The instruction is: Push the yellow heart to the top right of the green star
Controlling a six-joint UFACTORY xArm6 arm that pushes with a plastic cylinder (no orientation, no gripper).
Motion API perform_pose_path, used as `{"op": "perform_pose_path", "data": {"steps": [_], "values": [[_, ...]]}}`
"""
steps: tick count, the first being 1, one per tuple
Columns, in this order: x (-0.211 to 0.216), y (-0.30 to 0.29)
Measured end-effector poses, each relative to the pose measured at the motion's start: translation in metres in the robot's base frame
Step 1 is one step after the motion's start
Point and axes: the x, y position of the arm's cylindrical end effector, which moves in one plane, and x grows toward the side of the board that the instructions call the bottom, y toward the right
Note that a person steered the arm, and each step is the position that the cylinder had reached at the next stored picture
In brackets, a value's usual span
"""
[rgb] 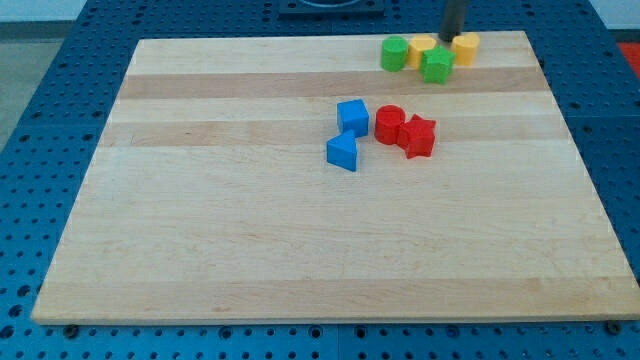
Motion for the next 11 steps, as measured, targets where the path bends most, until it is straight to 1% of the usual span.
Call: {"op": "perform_pose_path", "data": {"steps": [1, 2, 4, 6, 9, 10, 11], "values": [[0.0, 0.041], [0.0, 0.042], [0.019, 0.022], [0.019, 0.016], [0.02, -0.009], [0.014, -0.009], [-0.006, -0.03]]}}
